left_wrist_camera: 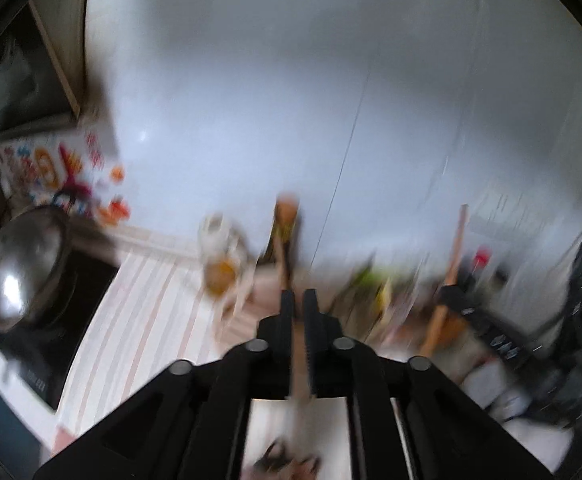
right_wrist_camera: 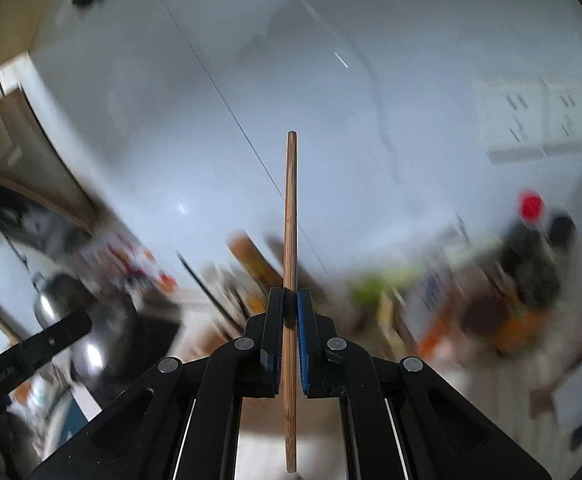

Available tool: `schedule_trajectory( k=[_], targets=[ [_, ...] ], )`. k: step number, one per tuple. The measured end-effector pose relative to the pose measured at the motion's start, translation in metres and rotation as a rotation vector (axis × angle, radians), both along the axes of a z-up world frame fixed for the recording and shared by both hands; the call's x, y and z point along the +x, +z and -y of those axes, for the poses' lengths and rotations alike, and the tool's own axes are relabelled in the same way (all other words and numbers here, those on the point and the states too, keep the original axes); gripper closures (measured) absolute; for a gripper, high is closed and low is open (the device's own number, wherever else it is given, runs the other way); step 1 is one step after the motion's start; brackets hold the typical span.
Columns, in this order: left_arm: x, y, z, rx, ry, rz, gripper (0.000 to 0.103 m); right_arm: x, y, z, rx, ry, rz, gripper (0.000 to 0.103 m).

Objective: Organize utensils

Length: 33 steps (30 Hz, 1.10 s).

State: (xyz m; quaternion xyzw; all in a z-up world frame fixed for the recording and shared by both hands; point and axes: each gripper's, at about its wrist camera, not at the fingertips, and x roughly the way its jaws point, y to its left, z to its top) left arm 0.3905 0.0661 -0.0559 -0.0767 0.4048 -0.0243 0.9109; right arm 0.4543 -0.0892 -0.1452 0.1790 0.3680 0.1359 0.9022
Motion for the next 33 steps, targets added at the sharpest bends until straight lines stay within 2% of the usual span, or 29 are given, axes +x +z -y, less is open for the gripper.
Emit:
schedule_trajectory(
  k=[1, 2, 3, 7, 8, 10, 13, 16, 21, 26, 33],
  targets=[
    [-0.005, -0.019, 0.006, 0.016, -0.015, -0.039, 0.075, -0.010, -0.019, 0.008, -0.038, -0.002, -0.060, 0.096],
    [-0.013, -0.042, 0.014, 0.027, -0.036, -0.083, 0.049, -0.021, -0.041, 0.018, -0.061, -0.006, -0.125, 0.096],
    [-0.018, -0.062, 0.023, 0.027, -0.055, -0.124, 0.034, -0.029, -0.061, 0.028, -0.085, -0.014, -0.193, 0.096],
    [-0.023, -0.137, 0.063, 0.044, -0.142, -0.284, 0.034, -0.060, -0.145, 0.072, -0.125, -0.098, -0.461, 0.096],
    [-0.022, -0.150, 0.073, 0.054, -0.158, -0.306, 0.034, -0.065, -0.160, 0.080, -0.131, -0.114, -0.502, 0.096],
    [-0.016, -0.177, 0.099, 0.129, -0.198, -0.336, 0.034, -0.074, -0.193, 0.095, -0.168, -0.155, -0.570, 0.096],
    [0.000, -0.205, 0.141, 0.262, -0.276, -0.350, 0.034, -0.079, -0.226, 0.113, -0.191, -0.205, -0.638, 0.096],
    [0.026, -0.227, 0.176, 0.403, -0.345, -0.344, 0.034, -0.086, -0.242, 0.132, -0.169, -0.255, -0.665, 0.096],
    [0.066, -0.257, 0.202, 0.512, -0.388, -0.369, 0.035, -0.093, -0.248, 0.152, -0.118, -0.302, -0.662, 0.096],
    [0.073, -0.269, 0.203, 0.510, -0.361, -0.393, 0.035, -0.090, -0.248, 0.172, -0.059, -0.314, -0.654, 0.096],
    [0.017, -0.258, 0.169, 0.366, -0.327, -0.413, 0.035, -0.088, -0.249, 0.171, -0.086, -0.247, -0.693, 0.096]
  ],
)
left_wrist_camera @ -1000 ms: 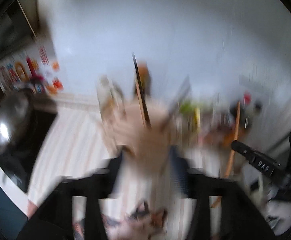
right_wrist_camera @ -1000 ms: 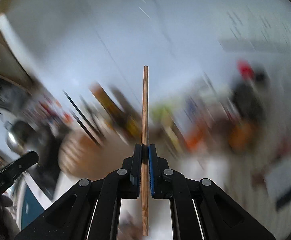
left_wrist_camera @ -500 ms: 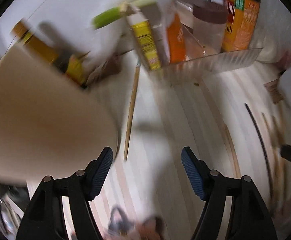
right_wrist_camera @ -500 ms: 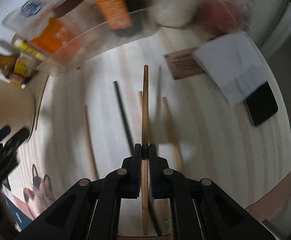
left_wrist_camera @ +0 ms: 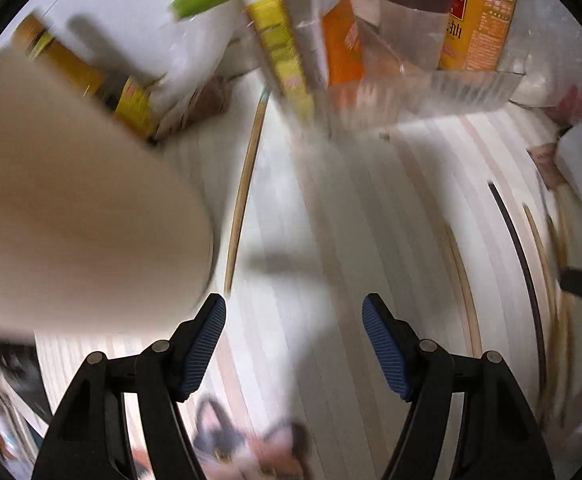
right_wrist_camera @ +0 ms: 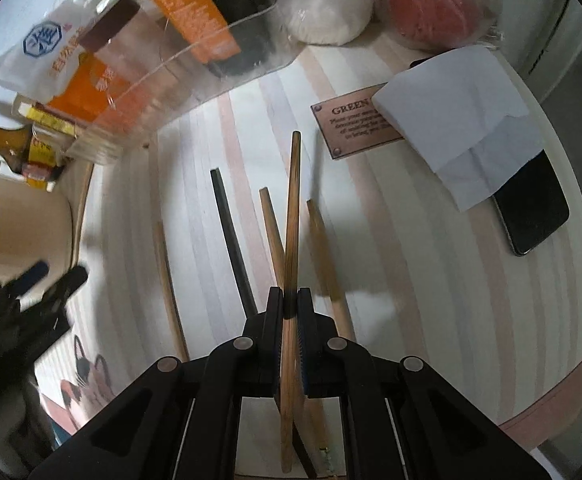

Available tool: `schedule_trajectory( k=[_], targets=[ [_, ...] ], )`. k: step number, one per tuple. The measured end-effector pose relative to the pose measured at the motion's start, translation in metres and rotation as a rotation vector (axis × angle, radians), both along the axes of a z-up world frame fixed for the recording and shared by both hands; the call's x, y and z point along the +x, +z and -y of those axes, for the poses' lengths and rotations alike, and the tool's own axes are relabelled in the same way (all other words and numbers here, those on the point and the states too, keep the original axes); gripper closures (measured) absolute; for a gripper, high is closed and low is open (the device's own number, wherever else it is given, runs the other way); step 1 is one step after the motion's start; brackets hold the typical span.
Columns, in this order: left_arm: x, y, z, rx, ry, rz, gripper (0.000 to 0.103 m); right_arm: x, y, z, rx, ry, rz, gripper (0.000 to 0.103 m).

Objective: Organize utensils

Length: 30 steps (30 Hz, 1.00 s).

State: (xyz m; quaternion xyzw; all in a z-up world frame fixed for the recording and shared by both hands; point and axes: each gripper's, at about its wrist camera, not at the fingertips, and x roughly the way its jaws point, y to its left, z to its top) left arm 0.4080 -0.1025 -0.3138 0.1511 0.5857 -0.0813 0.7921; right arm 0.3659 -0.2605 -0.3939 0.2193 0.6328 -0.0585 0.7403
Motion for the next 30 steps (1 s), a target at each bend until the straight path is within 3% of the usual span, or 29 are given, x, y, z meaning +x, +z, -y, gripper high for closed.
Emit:
schedule_trajectory(
  k=[4, 9, 11, 12, 14, 16, 18, 23, 29, 30],
  targets=[
    [-0.026, -0.001, -0.031, -0.050, 0.082, -0.030, 0.035, 0.007, -0.001, -0.005, -0.038, 0.034, -0.050, 0.094],
    [-0.055, -0.005, -0.081, -0.060, 0.236, -0.020, 0.034, 0.014, 0.030, -0.021, 0.045, -0.022, 0.046, 0.088],
    [-0.060, -0.008, -0.106, -0.037, 0.315, -0.004, 0.034, 0.032, 0.038, -0.052, 0.128, 0.009, 0.094, 0.083],
    [-0.062, -0.010, -0.116, -0.022, 0.346, 0.005, 0.033, 0.041, 0.039, -0.064, 0.148, 0.022, 0.106, 0.076],
    [-0.062, -0.016, -0.147, 0.045, 0.436, 0.031, 0.032, 0.065, 0.036, -0.100, 0.197, 0.065, 0.143, 0.071],
    [-0.062, -0.021, -0.173, 0.075, 0.511, 0.044, 0.019, 0.091, 0.027, -0.138, 0.217, 0.101, 0.168, 0.071],
    [-0.061, -0.025, -0.198, 0.092, 0.579, 0.060, 0.010, 0.106, 0.018, -0.169, 0.198, 0.144, 0.173, 0.071],
    [-0.059, -0.032, -0.251, 0.093, 0.711, 0.069, 0.009, 0.117, 0.011, -0.233, 0.079, 0.299, 0.200, 0.071],
    [-0.060, -0.043, -0.282, 0.075, 0.752, 0.055, 0.009, 0.108, -0.011, -0.271, -0.103, 0.376, 0.192, 0.072],
    [-0.061, -0.045, -0.280, 0.072, 0.751, 0.048, 0.009, 0.106, -0.015, -0.274, -0.132, 0.379, 0.187, 0.077]
  ],
)
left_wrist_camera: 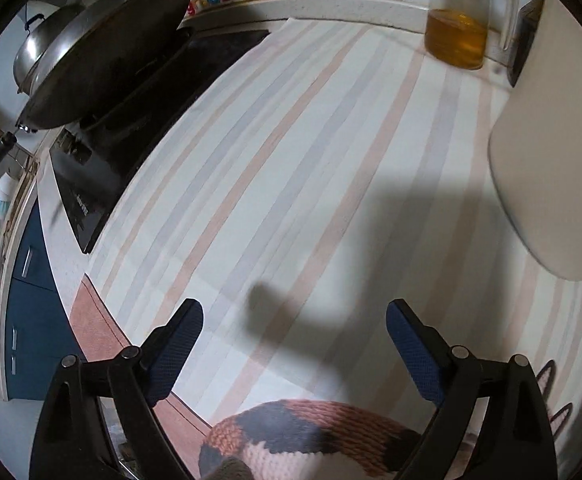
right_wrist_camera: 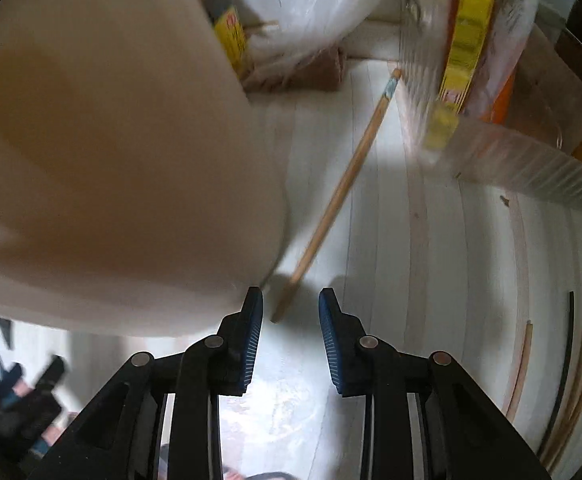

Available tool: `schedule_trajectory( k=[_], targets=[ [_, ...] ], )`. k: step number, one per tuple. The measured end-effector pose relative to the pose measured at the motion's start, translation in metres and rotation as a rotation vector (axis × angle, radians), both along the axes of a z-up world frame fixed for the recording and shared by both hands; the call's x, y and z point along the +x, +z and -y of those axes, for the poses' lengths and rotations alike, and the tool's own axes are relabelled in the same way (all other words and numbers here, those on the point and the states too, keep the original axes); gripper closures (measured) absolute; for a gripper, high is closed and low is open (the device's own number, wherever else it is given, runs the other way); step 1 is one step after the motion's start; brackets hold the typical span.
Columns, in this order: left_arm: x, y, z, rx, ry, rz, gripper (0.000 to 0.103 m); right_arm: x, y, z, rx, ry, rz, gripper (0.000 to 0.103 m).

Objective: Organize utensils

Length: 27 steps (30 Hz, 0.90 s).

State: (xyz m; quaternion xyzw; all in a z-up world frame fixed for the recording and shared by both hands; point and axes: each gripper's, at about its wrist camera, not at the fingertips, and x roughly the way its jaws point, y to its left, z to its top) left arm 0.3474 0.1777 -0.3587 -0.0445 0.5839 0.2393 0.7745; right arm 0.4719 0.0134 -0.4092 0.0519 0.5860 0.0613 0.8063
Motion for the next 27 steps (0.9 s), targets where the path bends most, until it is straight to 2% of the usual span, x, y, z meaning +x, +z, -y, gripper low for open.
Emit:
schedule_trajectory(
  k=[1, 3, 4, 6, 12, 15, 17, 19, 21, 27],
  targets=[
    [0.001, -0.002, -0.001, -0.008, -0.004, -0.008, 0.009, -0.004, 0.002, -0.002, -0.020, 0.005, 0.037, 0.094],
    [0.001, -0.003, 0.000, -0.018, -0.017, -0.020, 0.009, -0.009, 0.001, -0.007, -0.025, 0.018, 0.057, 0.103],
    [0.001, -0.004, 0.002, -0.022, -0.028, -0.020, 0.009, -0.011, 0.003, -0.010, -0.048, 0.020, 0.061, 0.103],
    [0.001, -0.001, 0.006, -0.026, -0.050, -0.017, 0.009, -0.017, 0.004, -0.012, -0.088, 0.028, 0.057, 0.103],
    [0.000, 0.009, 0.024, -0.068, -0.139, 0.004, 0.009, -0.068, 0.005, 0.004, -0.049, 0.048, -0.016, 0.103],
    [-0.004, 0.013, 0.033, -0.066, -0.179, 0.010, 0.009, -0.091, 0.012, 0.029, 0.094, -0.024, -0.057, 0.103],
    [-0.005, 0.014, 0.039, 0.011, -0.189, 0.013, 0.009, -0.084, 0.016, 0.051, 0.244, -0.127, -0.071, 0.102],
    [-0.003, 0.010, 0.037, 0.060, -0.183, 0.012, 0.009, -0.073, 0.016, 0.065, 0.315, -0.206, -0.069, 0.094],
    [0.000, 0.005, 0.032, 0.078, -0.171, 0.008, 0.009, -0.065, 0.019, 0.065, 0.294, -0.221, -0.027, 0.081],
    [0.005, -0.002, 0.002, 0.043, -0.108, 0.015, 0.009, -0.058, 0.018, 0.011, 0.096, -0.088, 0.083, 0.078]
  ],
)
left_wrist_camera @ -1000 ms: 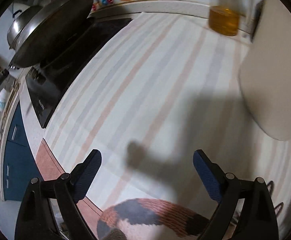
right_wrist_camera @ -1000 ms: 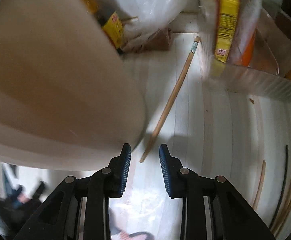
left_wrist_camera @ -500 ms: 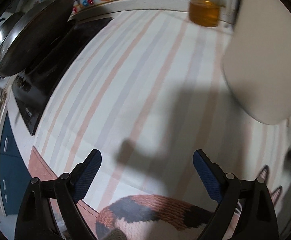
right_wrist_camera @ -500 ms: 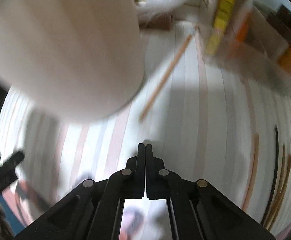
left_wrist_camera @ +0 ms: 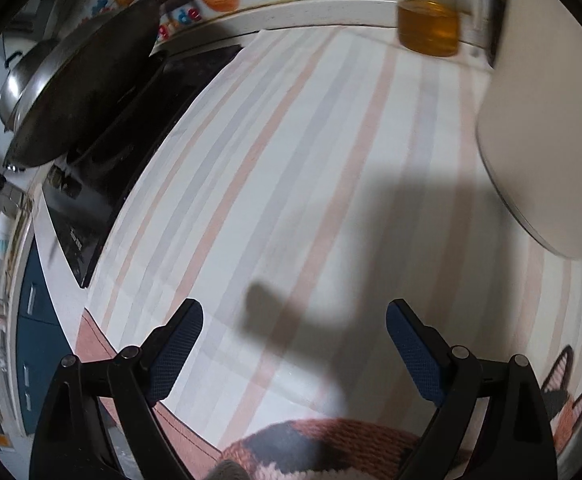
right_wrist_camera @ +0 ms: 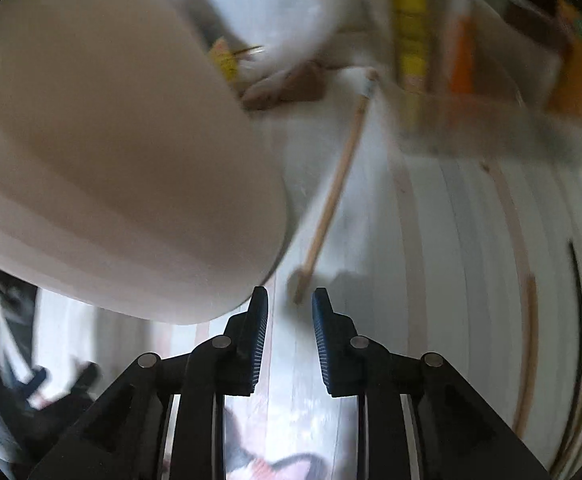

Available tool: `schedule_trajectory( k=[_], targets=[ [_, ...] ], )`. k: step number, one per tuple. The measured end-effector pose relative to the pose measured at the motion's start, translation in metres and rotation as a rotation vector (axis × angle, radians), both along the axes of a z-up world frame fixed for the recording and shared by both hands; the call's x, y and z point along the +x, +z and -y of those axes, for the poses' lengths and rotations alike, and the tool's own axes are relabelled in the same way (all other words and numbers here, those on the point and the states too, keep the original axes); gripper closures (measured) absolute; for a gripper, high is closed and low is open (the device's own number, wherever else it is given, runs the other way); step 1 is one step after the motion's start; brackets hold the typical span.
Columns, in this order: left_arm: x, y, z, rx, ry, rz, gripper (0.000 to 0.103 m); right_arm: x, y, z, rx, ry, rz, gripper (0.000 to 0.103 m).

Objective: Organize utensils

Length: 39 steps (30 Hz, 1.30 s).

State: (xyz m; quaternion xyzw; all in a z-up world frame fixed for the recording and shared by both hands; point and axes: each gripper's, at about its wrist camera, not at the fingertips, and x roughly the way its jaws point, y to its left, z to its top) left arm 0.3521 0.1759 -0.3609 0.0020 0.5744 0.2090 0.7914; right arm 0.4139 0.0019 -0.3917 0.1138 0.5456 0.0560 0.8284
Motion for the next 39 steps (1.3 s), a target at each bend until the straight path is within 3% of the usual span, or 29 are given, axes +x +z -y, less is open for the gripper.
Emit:
schedule_trajectory(
  k=[3, 6, 12, 17, 22, 24, 26, 27, 30, 32, 34, 35, 38, 39],
  targets=[
    [0.003, -0.002, -0.006, -0.010, -0.001, 0.000, 0.009, 0.005, -0.013, -0.017, -0.108, 0.028, -0.016, 0.079],
    [0.004, -0.001, -0.010, -0.017, -0.005, 0.002, 0.009, -0.003, -0.013, -0.030, -0.234, 0.037, 0.046, 0.096],
    [-0.003, 0.006, -0.010, -0.062, -0.017, 0.015, 0.009, -0.022, -0.014, -0.025, -0.249, 0.039, 0.024, 0.099],
    [-0.012, 0.019, 0.011, -0.103, -0.089, 0.021, 0.009, -0.099, -0.010, 0.004, -0.200, 0.069, -0.058, 0.100],
    [-0.021, 0.028, 0.066, -0.198, -0.206, -0.004, 0.009, -0.163, -0.006, 0.033, -0.086, 0.097, -0.238, 0.099],
    [-0.022, 0.031, 0.097, -0.253, -0.252, -0.011, 0.009, -0.172, -0.004, 0.059, -0.013, 0.052, -0.287, 0.098],
    [-0.018, 0.034, 0.127, -0.282, -0.284, -0.025, 0.009, -0.183, 0.010, 0.079, 0.034, 0.009, -0.271, 0.091],
    [-0.014, 0.034, 0.145, -0.299, -0.308, -0.041, 0.009, -0.177, 0.016, 0.094, 0.055, -0.023, -0.256, 0.085],
    [-0.002, 0.028, 0.191, -0.329, -0.365, -0.069, 0.010, -0.142, 0.023, 0.141, 0.083, -0.102, -0.219, 0.084],
    [0.011, 0.018, 0.220, -0.301, -0.401, -0.088, 0.010, -0.136, 0.027, 0.172, 0.084, -0.140, -0.209, 0.084],
    [0.023, 0.008, 0.240, -0.269, -0.423, -0.105, 0.021, -0.120, 0.031, 0.197, 0.103, -0.168, -0.206, 0.084],
    [0.028, 0.003, 0.247, -0.251, -0.426, -0.120, 0.032, -0.122, 0.027, 0.205, 0.108, -0.169, -0.208, 0.084],
    [0.040, 0.002, 0.258, -0.229, -0.434, -0.090, 0.052, -0.104, 0.020, 0.210, 0.147, -0.158, -0.229, 0.084],
    [0.042, 0.003, 0.261, -0.238, -0.439, -0.089, 0.076, -0.101, 0.019, 0.213, 0.156, -0.146, -0.238, 0.084]
  ],
)
